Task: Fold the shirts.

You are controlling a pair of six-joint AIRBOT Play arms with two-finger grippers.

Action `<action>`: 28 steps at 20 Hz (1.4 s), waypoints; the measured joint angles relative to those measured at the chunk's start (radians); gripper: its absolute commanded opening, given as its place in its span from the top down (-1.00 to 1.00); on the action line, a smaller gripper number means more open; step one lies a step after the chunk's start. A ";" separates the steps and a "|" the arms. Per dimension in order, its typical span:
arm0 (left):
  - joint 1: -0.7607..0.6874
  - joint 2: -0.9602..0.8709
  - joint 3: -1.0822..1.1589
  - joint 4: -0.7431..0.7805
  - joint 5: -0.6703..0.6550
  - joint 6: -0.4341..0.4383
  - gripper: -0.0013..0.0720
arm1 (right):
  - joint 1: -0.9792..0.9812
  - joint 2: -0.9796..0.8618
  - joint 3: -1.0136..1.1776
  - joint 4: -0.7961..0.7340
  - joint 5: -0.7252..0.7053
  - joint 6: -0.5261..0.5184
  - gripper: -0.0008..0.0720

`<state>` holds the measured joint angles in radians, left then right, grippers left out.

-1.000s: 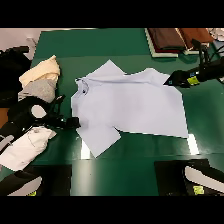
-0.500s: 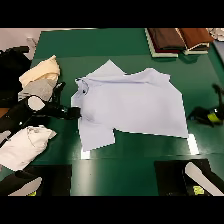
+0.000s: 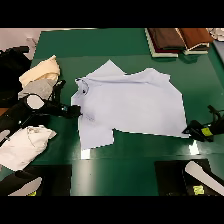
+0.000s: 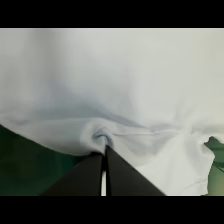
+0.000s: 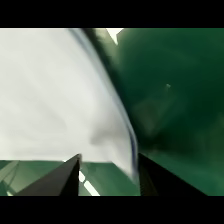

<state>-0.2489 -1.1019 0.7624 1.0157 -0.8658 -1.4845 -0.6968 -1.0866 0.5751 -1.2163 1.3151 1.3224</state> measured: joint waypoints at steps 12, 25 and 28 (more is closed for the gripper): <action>0.000 0.269 0.343 0.258 -0.031 -0.062 0.90 | 0.367 0.169 0.446 0.060 -0.042 -0.008 0.94; 0.000 0.425 1.089 0.385 0.022 -0.086 0.91 | 0.408 0.317 1.337 0.065 -0.024 0.023 0.94; 0.000 0.372 1.115 0.451 -0.095 -0.088 0.90 | 0.408 0.231 1.423 0.065 0.085 0.057 0.94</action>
<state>-0.2493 -0.7303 1.8771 1.4666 -0.9604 -1.5723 -0.2890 -0.8555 1.9980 -1.1511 1.3998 1.3796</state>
